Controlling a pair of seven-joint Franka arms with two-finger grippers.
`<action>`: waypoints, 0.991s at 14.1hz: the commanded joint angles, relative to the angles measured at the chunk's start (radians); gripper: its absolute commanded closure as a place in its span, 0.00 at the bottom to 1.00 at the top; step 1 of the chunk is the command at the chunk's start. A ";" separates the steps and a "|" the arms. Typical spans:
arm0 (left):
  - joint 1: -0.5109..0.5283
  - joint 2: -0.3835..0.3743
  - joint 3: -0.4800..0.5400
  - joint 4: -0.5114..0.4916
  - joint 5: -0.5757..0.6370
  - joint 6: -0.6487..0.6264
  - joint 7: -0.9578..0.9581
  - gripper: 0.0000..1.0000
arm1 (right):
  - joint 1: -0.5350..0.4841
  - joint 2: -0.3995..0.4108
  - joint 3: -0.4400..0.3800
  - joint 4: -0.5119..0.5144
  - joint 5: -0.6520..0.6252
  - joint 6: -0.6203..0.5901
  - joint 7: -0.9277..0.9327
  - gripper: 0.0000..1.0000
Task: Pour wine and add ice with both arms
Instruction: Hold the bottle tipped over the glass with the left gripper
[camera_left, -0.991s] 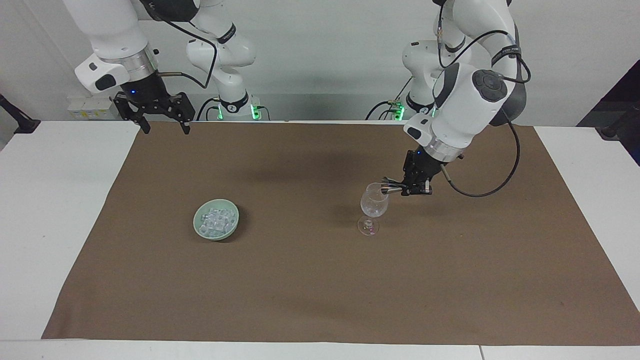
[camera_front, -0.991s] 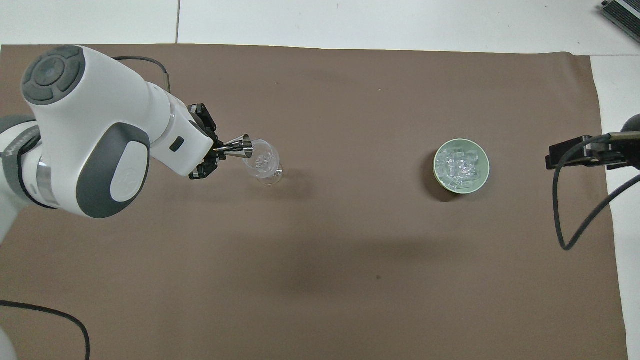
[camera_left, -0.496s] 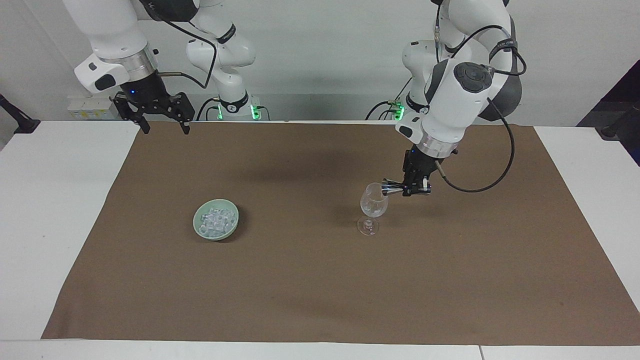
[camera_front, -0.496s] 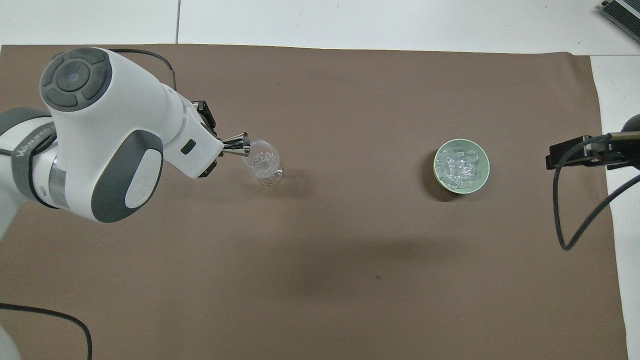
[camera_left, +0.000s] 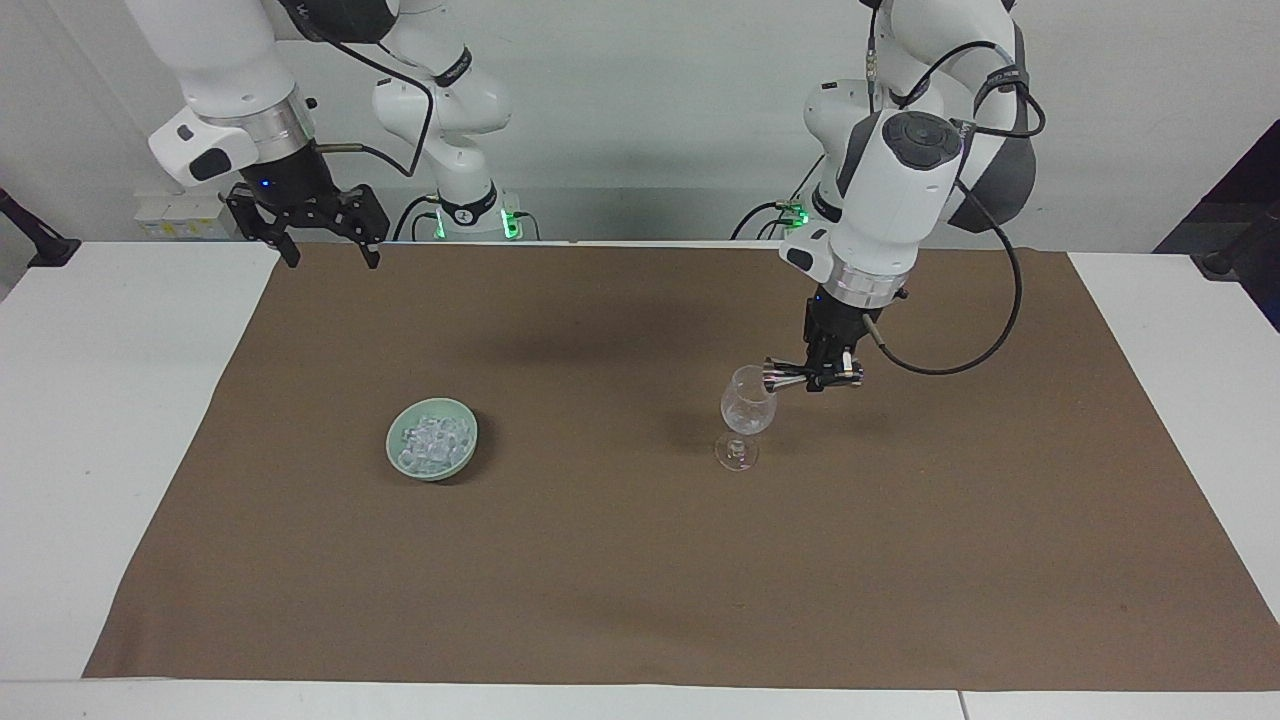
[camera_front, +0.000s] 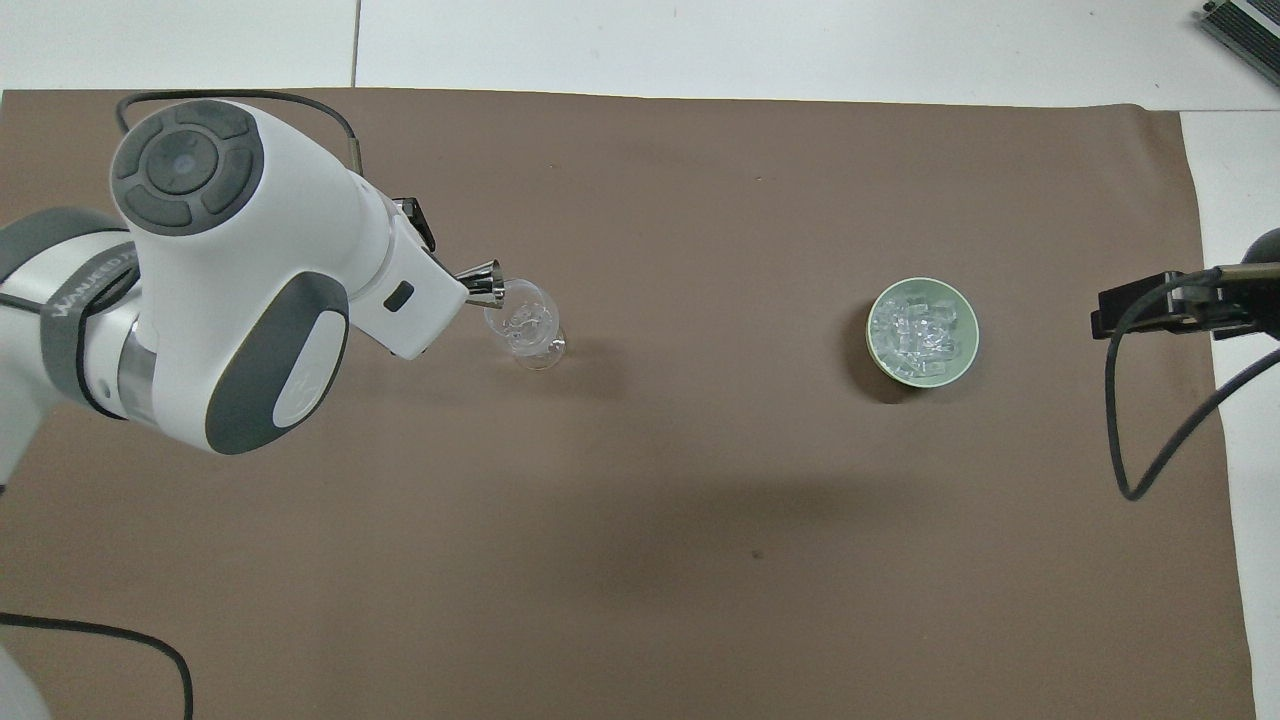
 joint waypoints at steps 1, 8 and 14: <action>-0.029 -0.011 0.018 0.008 0.053 -0.021 -0.037 1.00 | -0.014 0.005 0.006 0.010 0.017 -0.009 0.013 0.00; -0.040 -0.008 0.020 0.006 0.079 -0.021 -0.051 1.00 | -0.013 0.003 0.006 0.010 0.017 -0.009 0.013 0.00; -0.028 -0.008 0.018 0.008 0.082 -0.012 -0.037 1.00 | -0.017 0.002 -0.004 0.008 0.015 -0.018 0.013 0.00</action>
